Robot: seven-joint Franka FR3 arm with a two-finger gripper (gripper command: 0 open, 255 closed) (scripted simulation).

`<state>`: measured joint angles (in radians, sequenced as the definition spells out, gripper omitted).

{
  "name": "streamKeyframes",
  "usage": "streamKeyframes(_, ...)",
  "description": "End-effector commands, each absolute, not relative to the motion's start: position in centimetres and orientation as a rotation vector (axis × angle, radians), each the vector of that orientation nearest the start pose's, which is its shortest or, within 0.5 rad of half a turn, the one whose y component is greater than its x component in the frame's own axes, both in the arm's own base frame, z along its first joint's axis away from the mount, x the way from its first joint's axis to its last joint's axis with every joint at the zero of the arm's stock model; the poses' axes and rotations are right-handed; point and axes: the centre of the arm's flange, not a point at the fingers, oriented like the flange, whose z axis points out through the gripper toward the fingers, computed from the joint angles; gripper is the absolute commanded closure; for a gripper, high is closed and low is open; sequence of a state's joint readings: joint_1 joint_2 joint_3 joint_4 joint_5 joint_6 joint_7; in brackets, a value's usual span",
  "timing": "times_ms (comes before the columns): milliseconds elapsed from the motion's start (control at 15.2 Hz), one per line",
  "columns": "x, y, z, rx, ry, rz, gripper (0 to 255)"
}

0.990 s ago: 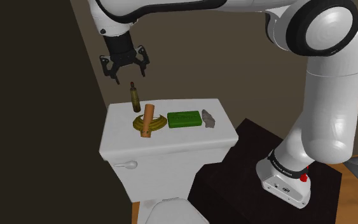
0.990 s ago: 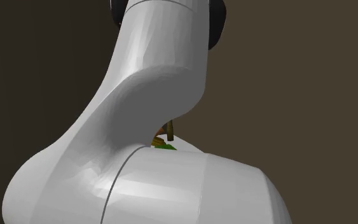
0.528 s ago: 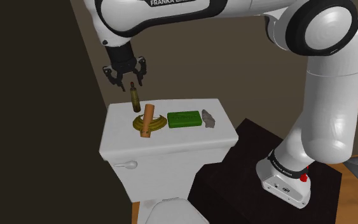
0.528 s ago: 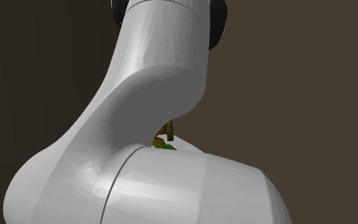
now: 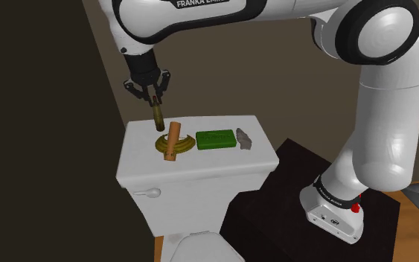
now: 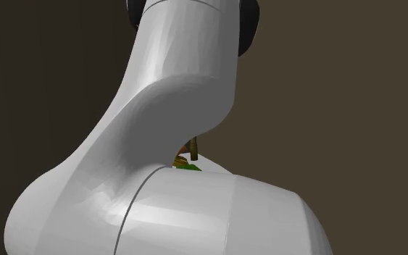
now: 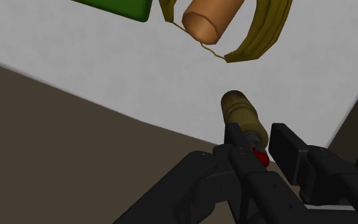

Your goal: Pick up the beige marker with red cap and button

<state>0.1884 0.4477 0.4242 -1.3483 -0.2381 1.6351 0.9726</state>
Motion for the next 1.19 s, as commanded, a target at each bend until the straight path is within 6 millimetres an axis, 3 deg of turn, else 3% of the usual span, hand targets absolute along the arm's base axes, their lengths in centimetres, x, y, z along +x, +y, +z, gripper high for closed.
streamKeyframes(0, 59.2, 32.1, 47.5, -3.217, 0.586, 0.081, 255)
streamKeyframes(990, 59.2, 32.1, 55.4, -3.217, 0.586, 0.081, 255)
streamKeyframes(1122, 59.2, 32.1, 55.5, -3.217, 0.586, 0.081, 255)
